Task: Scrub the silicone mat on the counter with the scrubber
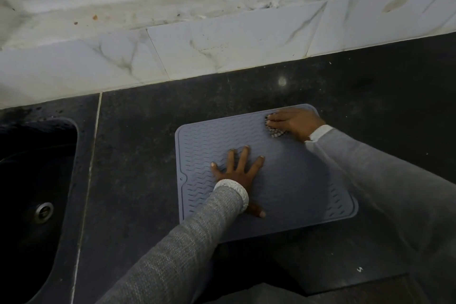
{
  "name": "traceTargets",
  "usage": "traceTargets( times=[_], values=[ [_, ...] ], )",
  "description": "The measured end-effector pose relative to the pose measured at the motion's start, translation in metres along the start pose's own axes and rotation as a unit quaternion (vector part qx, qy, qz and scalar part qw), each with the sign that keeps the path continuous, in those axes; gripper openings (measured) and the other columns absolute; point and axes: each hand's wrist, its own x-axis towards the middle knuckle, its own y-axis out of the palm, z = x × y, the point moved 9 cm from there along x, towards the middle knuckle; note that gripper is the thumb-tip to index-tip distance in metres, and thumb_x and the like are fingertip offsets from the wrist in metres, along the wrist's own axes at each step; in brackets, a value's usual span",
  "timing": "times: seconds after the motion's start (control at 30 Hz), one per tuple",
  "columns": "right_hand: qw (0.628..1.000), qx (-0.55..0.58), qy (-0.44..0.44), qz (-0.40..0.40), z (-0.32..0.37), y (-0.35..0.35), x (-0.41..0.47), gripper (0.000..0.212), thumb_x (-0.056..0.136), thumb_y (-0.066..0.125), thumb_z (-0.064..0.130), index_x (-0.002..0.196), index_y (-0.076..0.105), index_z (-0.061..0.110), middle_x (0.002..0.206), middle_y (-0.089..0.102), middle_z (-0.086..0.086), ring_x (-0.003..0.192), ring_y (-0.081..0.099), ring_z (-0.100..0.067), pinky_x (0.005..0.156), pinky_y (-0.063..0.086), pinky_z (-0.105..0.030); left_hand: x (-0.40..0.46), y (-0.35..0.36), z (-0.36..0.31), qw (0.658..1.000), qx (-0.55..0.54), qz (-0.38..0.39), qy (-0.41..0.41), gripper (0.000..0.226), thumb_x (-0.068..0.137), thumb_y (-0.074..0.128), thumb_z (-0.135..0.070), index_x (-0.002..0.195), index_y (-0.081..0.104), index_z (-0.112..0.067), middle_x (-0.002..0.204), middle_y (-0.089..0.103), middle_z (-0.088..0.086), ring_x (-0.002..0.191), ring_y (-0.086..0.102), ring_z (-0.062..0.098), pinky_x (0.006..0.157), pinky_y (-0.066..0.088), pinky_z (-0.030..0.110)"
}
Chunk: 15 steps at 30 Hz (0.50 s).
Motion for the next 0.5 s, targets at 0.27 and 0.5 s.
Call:
traceTargets(
  times=[0.27, 0.5],
  values=[
    [0.996, -0.023, -0.070, -0.048, 0.056, -0.003, 0.014, 0.036, 0.095, 0.047, 0.024, 0.131, 0.051, 0.026, 0.143, 0.045, 0.000, 0.133, 0.038, -0.022, 0.111, 0.027, -0.035, 0.003, 0.000, 0.000, 1.000, 0.005, -0.006, -0.003, 0.140, 0.044, 0.074, -0.074, 0.134, -0.030, -0.047, 0.145, -0.041, -0.004, 0.136, -0.029, 0.038, 0.094, -0.003, 0.080],
    [0.998, -0.007, -0.066, 0.001, 0.051, 0.014, 0.018, 0.042, 0.096, 0.041, 0.039, 0.136, 0.044, 0.026, 0.148, 0.038, 0.007, 0.138, 0.030, -0.015, 0.115, 0.017, -0.031, 0.002, 0.002, 0.001, 1.000, 0.008, -0.009, 0.001, 0.139, 0.045, 0.072, -0.076, 0.134, -0.031, -0.047, 0.145, -0.040, -0.002, 0.136, -0.029, 0.039, 0.093, -0.004, 0.079]
  ],
)
